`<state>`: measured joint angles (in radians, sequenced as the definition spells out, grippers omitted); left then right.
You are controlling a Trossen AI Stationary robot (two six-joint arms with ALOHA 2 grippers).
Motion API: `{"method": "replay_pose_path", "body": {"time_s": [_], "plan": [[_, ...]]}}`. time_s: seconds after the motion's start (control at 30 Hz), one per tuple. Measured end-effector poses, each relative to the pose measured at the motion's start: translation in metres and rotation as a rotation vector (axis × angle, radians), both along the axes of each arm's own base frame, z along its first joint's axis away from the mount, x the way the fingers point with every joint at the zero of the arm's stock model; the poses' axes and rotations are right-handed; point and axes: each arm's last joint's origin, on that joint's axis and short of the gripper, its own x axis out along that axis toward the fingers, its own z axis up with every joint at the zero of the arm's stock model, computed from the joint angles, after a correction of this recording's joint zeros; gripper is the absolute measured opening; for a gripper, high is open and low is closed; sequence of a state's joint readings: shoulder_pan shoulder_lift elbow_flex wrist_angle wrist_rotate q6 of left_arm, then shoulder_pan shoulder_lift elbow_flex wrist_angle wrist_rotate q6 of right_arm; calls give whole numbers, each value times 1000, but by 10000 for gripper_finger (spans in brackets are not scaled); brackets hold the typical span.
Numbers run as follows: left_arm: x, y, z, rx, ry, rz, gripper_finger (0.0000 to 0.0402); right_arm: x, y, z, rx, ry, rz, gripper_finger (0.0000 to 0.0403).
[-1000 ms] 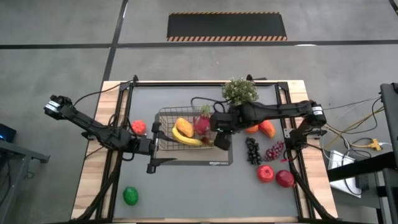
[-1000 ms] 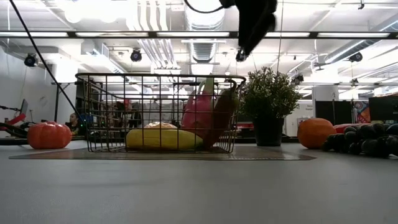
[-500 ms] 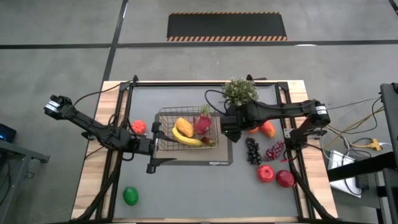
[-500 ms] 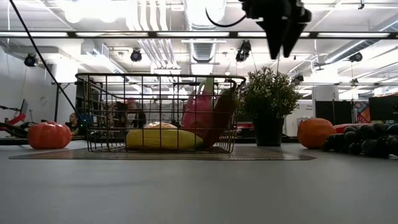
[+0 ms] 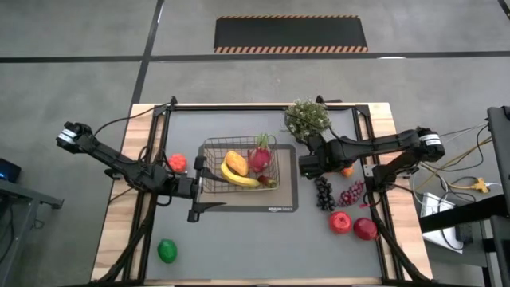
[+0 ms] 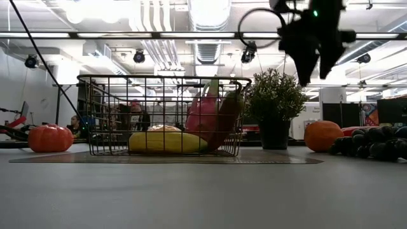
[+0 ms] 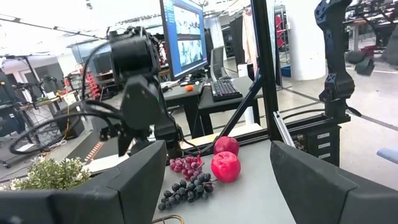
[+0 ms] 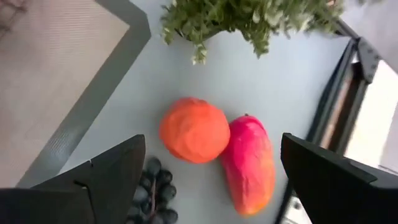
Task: Build produce basket
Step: Put the orange into the wire basket
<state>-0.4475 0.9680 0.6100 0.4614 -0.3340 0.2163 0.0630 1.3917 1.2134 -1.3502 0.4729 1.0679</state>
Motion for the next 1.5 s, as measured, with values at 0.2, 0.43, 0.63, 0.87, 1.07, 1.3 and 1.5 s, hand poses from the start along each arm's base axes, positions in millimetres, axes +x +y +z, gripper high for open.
{"method": "replay_pose_path", "body": {"time_s": [0.2,0.43,0.63,0.87,1.07,1.3,1.5], "plan": [[0,0,-1,1,2,-1,270,-14,-4,-42,-5,-108,-87,357],[0,0,-1,2,3,0,270,-24,-6,-73,-85,-169,-201,357],[0,0,-1,2,3,0,270,-25,-7,-90,-119,-141,-229,357],[0,0,-3,4,7,0,270,-17,-7,-100,-132,-153,-229,351],[0,0,-3,4,7,0,270,-13,-7,-106,-140,-150,-235,334],[0,0,-3,4,7,0,270,-11,-7,-113,-157,-137,-233,327],[0,0,-3,4,8,0,270,-10,-6,-112,-147,-136,-227,326]]}}
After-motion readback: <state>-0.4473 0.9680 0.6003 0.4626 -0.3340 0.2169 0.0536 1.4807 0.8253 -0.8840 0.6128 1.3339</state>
